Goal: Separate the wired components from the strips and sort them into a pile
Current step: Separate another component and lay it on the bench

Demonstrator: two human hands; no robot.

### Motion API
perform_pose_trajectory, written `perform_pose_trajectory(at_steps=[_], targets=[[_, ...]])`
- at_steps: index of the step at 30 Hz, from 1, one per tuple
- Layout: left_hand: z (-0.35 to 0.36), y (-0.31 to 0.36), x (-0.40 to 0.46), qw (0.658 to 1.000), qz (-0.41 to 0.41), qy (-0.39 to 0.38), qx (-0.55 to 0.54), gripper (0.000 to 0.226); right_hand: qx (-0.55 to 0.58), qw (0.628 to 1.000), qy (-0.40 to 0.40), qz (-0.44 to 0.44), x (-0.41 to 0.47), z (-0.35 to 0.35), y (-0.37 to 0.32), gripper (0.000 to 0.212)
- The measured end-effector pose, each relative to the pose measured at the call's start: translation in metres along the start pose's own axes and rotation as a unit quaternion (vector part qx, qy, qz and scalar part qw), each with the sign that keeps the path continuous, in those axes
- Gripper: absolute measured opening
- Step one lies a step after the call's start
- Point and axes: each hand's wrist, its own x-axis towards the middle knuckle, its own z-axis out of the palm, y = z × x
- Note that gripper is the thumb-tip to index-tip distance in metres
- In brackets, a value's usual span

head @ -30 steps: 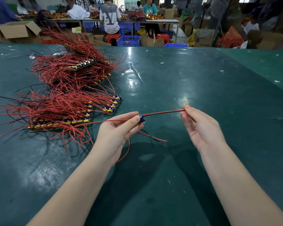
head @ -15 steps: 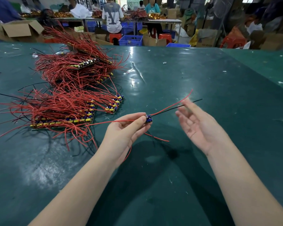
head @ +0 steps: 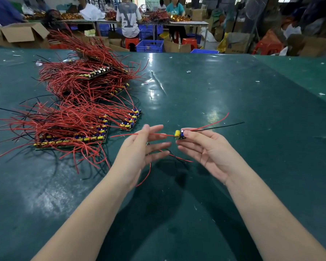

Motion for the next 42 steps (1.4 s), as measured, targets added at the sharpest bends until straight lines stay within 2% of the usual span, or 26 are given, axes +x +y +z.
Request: perform_pose_trajectory(at_steps=[3,6,10,13,19,25,31,36,39,41,42], targets=[[-0.004,0.004,0.002,0.998,0.005,0.027,-0.050,0.041,0.017,1.000,0.004,-0.022,0.001,-0.002,-0.003,0.020],[-0.004,0.003,0.002,0.997,0.009,0.028,-0.071,0.037,0.003,0.999,0.004,-0.039,0.001,-0.003,-0.003,0.010],[-0.002,0.003,0.002,0.997,0.016,0.032,-0.067,0.032,-0.011,0.999,0.012,-0.051,0.001,-0.005,-0.001,0.014],[-0.003,0.007,0.003,0.994,0.014,0.035,-0.105,0.031,0.008,0.998,0.021,-0.055,0.003,-0.009,-0.003,0.019],[-0.002,0.007,0.003,0.992,0.026,0.049,-0.111,0.032,0.034,0.997,0.046,-0.046,0.004,-0.009,-0.004,0.011],[-0.007,0.009,0.004,0.991,-0.038,0.048,-0.120,0.049,0.118,0.974,0.177,-0.079,0.008,-0.029,-0.019,0.005],[-0.008,0.009,0.005,0.992,-0.034,0.067,-0.105,0.037,0.188,0.937,0.277,-0.103,0.016,-0.066,-0.032,0.015],[-0.011,0.009,0.009,0.990,-0.029,0.091,-0.101,0.025,0.181,0.920,0.331,-0.108,0.019,-0.081,-0.033,0.010],[-0.013,0.006,0.013,0.993,0.004,0.113,-0.014,0.022,0.181,0.918,0.338,-0.099,0.019,-0.075,-0.032,0.011],[-0.019,0.000,0.013,0.982,0.066,0.113,0.137,0.033,0.176,0.925,0.324,-0.088,0.018,-0.068,-0.030,0.011],[-0.023,-0.003,0.014,0.960,0.104,0.114,0.232,0.038,0.163,0.932,0.313,-0.082,0.018,-0.063,-0.028,0.012]])
